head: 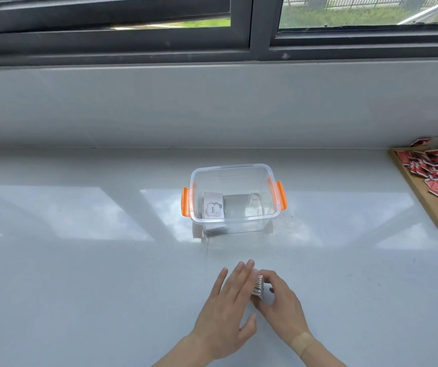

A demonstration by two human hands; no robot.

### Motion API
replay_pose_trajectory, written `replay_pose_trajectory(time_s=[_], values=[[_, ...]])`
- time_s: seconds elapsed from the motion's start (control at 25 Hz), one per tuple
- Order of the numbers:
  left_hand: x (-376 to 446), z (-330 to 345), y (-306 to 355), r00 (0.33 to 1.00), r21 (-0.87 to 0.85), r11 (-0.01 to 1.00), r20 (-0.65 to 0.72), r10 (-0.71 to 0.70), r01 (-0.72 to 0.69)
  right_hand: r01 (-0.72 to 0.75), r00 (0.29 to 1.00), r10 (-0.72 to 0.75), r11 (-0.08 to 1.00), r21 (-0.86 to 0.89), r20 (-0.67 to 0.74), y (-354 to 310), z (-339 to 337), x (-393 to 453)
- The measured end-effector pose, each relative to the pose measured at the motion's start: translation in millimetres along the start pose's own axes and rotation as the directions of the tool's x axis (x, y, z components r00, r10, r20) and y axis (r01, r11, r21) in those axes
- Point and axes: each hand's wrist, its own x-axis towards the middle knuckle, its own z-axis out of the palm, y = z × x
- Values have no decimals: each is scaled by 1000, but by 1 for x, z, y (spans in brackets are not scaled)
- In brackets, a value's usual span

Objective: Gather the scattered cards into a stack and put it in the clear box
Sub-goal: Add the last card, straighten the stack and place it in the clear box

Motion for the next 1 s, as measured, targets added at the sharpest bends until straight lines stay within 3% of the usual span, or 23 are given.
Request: replay_pose_trajectory(time_s=[0.08, 0.12, 0.2, 0.48, 0.64, 0.76, 0.88, 0.96, 1.0], values=[[4, -4, -8, 976, -300, 934, -40, -215, 194, 36, 999, -37, 999, -29, -10, 1, -2, 2], [7, -6, -12, 946, -431, 851, 16, -325, 300, 56, 998, -57, 997, -44, -13, 2, -3, 4], [12, -7, -19, 920, -509, 773, 115, -375, 379, 95, 995, -96, 993, -75, -9, 2, -4, 6], [15, 3, -17, 901, -558, 714, 176, -395, 422, 94, 995, -91, 990, -104, 33, 3, -3, 6], [25, -13, -14, 909, -610, 684, 168, -381, 400, 68, 992, -68, 998, 3, 111, -13, -24, 13], [41, -38, -14, 885, -729, 544, 189, -425, 417, 72, 977, -96, 989, 131, 192, -40, -52, 26], [65, -68, -9, 873, -812, 446, 151, -464, 378, 125, 963, -154, 982, 138, 221, -69, -78, 44], [87, -90, -9, 862, -840, 399, 146, -486, 367, 172, 965, -200, 971, 167, 168, -83, -92, 63], [100, -99, -12, 847, -846, 371, 161, -507, 384, 211, 971, -226, 963, 170, 77, -89, -98, 76]])
